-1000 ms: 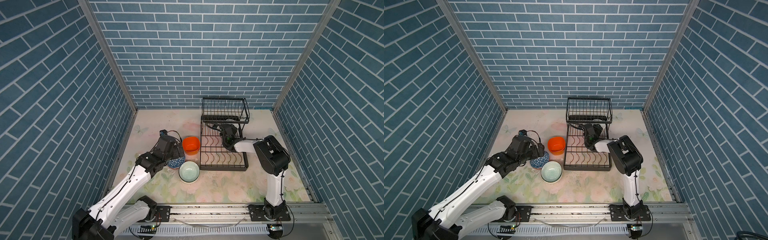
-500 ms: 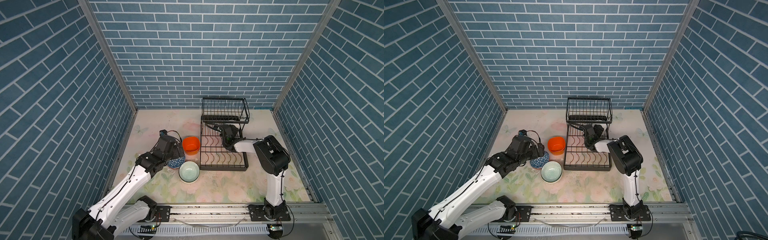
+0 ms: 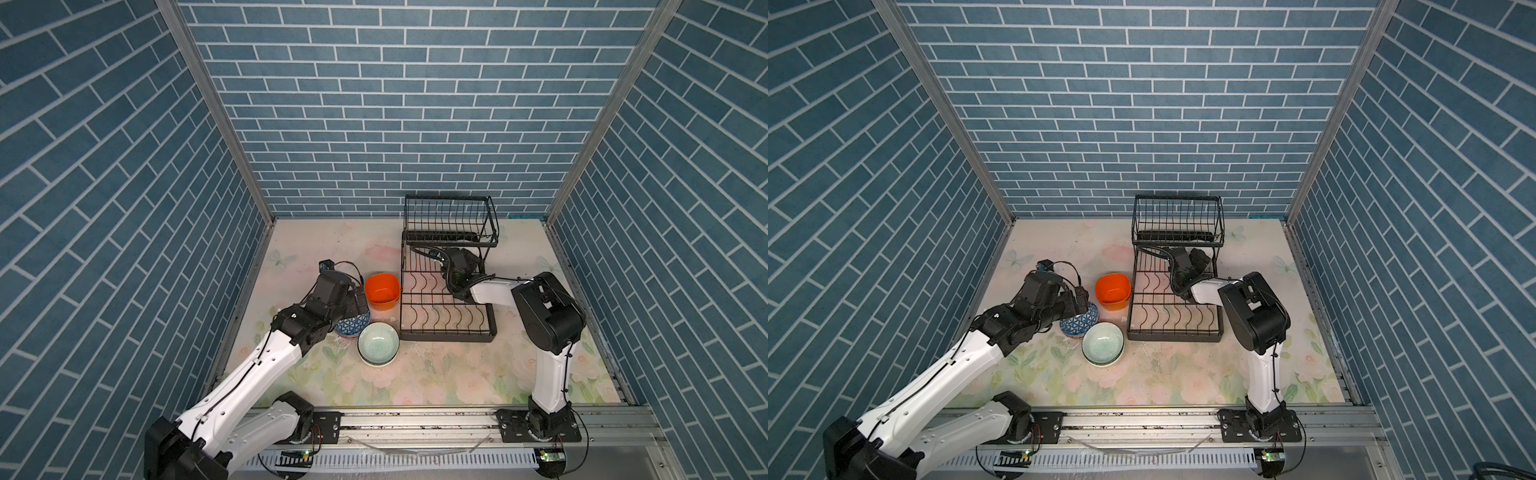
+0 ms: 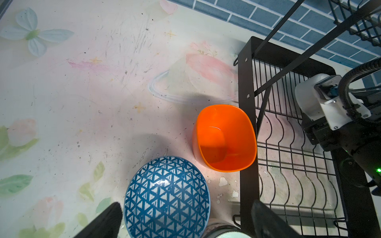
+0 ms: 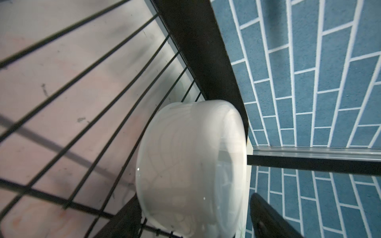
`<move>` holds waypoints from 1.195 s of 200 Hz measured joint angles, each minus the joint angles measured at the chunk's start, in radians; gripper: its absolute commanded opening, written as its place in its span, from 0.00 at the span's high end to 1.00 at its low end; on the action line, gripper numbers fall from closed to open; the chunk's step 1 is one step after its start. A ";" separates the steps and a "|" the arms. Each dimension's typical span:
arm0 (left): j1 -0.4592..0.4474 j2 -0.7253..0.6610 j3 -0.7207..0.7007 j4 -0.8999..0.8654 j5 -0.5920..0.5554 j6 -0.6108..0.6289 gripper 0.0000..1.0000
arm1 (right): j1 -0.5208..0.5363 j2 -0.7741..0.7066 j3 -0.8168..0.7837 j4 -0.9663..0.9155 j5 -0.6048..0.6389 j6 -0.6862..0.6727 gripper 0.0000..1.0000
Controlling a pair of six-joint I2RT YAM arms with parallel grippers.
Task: Load bowls into a dish rack
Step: Place the bowl in the dish rack.
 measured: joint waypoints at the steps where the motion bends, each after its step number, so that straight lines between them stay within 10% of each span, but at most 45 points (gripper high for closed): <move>1: 0.000 0.000 0.000 0.000 0.000 0.000 0.01 | 0.000 0.000 0.000 -0.001 0.000 0.000 0.17; 239: 0.000 0.039 0.016 -0.034 -0.020 0.010 0.00 | 0.117 -0.260 -0.142 -0.191 -0.248 0.417 0.21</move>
